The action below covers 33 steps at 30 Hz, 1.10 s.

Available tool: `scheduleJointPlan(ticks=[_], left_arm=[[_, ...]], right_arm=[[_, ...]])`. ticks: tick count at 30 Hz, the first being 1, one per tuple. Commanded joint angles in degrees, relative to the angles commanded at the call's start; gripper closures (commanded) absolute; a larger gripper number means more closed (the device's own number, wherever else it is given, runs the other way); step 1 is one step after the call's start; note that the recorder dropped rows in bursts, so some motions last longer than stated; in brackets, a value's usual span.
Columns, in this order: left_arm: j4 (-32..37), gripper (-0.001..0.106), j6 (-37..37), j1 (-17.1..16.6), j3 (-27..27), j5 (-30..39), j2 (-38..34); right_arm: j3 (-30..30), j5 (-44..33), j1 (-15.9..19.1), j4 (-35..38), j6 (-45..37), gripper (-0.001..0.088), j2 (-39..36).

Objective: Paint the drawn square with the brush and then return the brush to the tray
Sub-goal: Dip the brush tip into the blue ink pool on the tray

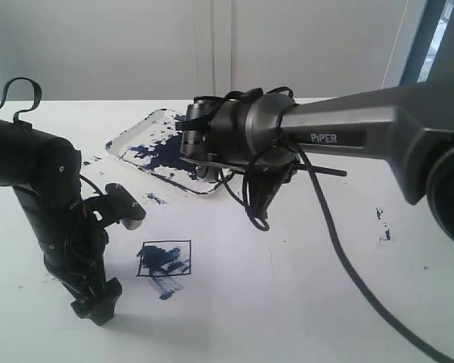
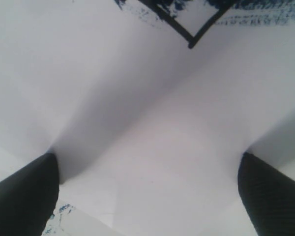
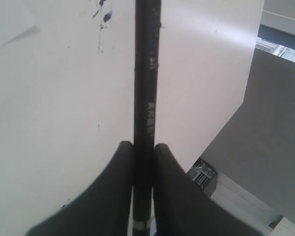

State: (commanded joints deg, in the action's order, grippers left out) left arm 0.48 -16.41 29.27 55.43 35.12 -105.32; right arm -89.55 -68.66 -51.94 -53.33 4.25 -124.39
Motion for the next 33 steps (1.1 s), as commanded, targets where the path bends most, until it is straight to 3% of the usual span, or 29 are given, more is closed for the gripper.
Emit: scheduleJointPlan(ticks=[6, 20, 33], left_arm=[[0.00, 0.007, 0.00, 0.00, 0.00, 0.00, 0.00], [0.00, 0.007, -0.12, 0.00, 0.00, -0.36, 0.00], [0.00, 0.007, -0.12, 0.00, 0.00, -0.23, 0.00]], right_arm=[[0.00, -1.30, -0.67, 1.00, 0.00, 0.0868, -0.70], [0.00, -1.30, -1.91, 2.81, -1.64, 0.0868, 6.62], [1.34, -1.30, -3.13, 19.35, -8.98, 0.0868, 12.85]])
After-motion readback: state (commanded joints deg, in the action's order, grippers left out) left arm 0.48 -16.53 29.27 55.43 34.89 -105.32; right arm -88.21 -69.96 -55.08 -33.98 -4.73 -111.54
